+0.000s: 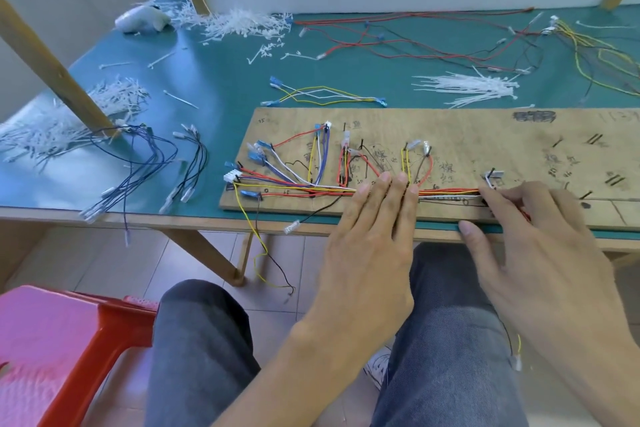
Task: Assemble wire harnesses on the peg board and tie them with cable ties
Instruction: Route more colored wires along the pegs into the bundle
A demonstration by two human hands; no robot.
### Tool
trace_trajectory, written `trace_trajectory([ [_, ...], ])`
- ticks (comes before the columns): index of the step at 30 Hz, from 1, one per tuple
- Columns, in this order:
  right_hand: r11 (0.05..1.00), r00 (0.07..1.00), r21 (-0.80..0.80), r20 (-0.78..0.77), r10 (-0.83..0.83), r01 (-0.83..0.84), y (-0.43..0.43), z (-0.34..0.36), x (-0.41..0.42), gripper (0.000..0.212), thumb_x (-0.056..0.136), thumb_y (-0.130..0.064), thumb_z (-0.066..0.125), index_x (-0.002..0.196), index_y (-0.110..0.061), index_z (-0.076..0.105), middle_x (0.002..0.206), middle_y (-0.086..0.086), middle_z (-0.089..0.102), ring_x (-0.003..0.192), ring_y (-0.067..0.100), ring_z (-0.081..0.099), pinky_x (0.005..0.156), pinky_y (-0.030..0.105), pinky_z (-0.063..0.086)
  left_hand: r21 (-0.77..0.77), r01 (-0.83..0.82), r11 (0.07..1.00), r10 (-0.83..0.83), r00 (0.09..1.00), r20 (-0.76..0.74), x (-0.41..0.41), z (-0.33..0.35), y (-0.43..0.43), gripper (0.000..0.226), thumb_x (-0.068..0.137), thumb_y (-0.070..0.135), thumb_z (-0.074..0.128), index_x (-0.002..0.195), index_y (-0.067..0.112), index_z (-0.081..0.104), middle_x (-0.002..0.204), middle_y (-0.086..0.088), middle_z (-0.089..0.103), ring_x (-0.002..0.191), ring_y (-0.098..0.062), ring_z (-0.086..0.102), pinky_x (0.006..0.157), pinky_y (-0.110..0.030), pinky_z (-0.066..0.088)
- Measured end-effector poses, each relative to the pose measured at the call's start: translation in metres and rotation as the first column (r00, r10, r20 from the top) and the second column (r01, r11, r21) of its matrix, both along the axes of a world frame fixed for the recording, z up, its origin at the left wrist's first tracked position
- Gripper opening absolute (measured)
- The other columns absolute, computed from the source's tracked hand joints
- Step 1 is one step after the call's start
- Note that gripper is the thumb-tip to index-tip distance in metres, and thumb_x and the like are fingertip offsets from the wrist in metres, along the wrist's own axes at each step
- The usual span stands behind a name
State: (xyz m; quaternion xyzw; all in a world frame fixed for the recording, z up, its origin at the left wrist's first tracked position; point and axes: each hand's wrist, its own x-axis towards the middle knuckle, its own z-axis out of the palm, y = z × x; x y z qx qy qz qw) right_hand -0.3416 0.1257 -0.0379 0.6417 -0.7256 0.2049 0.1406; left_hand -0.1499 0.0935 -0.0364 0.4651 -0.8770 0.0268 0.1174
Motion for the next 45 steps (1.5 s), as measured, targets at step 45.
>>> trace_trajectory([
  [45,0.991,0.997,0.126,0.06,0.041,-0.048,0.005,0.004,-0.01,0.058,0.098,-0.044,0.057,0.147,-0.014,0.057,0.135,0.008,0.05,0.119,0.037,0.046,0.095,0.056,0.05,0.002,-0.289,0.957,0.288,0.955,0.066,0.035,0.003,0.008,0.095,0.08,0.022,0.06,0.166,0.016,0.021,0.172,-0.015,0.019,0.157,-0.034,0.018,0.128,-0.047,0.017],
])
